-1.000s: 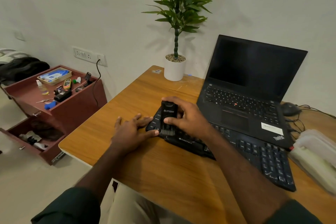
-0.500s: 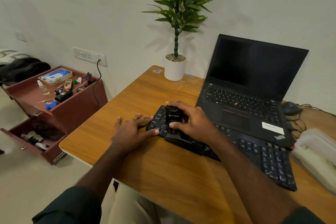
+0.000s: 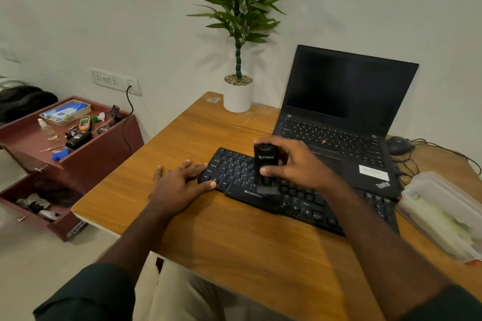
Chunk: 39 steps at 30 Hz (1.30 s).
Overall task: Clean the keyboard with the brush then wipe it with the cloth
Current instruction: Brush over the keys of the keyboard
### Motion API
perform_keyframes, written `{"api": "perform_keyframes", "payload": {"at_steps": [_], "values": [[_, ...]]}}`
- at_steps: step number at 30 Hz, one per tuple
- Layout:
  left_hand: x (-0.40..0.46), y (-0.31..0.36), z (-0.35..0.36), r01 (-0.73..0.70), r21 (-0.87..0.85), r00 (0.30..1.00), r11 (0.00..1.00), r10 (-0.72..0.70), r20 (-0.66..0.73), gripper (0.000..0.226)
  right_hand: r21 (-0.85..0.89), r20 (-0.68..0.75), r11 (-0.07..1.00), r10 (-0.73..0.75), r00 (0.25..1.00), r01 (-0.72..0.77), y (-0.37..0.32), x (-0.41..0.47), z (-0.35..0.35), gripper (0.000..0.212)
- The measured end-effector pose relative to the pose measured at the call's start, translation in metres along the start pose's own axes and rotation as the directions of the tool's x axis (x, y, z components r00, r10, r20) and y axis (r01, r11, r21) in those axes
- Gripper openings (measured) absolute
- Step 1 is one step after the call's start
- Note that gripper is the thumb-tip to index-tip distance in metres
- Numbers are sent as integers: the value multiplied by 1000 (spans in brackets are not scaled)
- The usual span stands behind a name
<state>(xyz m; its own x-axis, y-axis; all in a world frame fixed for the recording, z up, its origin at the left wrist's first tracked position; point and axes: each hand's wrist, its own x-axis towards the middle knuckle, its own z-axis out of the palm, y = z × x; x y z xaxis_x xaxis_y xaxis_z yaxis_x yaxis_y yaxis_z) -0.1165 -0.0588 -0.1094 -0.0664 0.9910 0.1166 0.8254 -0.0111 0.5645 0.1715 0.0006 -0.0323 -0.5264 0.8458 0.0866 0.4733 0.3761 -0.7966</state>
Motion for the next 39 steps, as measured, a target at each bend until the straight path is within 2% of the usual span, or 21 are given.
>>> {"api": "perform_keyframes", "payload": {"at_steps": [2,4,10,14,17,19,21,24,30,37,39], "values": [[1,-1,0,-3,-2,1000,1000,3,6,70,12,-143,999,-32,989,34,-4,7,19,67],[2,-4,1,-8,5,1000,1000,8,9,72,-20,-162,998,-58,985,56,-7,16,38,67],[4,-8,5,-27,22,1000,999,27,8,86,-85,-23,991,-103,994,101,-4,17,55,64],[4,-6,4,-16,22,1000,1000,16,5,81,-199,137,980,19,990,9,6,10,24,65],[2,-4,3,-18,14,1000,1000,18,8,83,-205,154,979,49,987,-17,11,1,1,63],[2,-6,3,-14,12,1000,1000,14,10,82,-118,96,993,18,995,-7,9,-1,-2,65],[3,-8,4,-16,16,1000,1000,16,11,83,-11,-23,1000,-18,1000,18,4,0,7,67],[6,-12,7,-29,25,1000,999,28,14,85,41,-124,996,-72,990,77,-3,6,31,68],[8,-19,11,-21,49,1000,999,20,8,89,-51,-52,995,-83,995,80,3,11,50,66],[9,-21,12,-27,35,1000,999,27,-3,87,-152,132,988,43,990,-22,13,-12,-5,63],[9,-21,13,-25,31,1000,999,26,-10,85,-113,99,993,42,994,-31,10,-15,-12,64]]}}
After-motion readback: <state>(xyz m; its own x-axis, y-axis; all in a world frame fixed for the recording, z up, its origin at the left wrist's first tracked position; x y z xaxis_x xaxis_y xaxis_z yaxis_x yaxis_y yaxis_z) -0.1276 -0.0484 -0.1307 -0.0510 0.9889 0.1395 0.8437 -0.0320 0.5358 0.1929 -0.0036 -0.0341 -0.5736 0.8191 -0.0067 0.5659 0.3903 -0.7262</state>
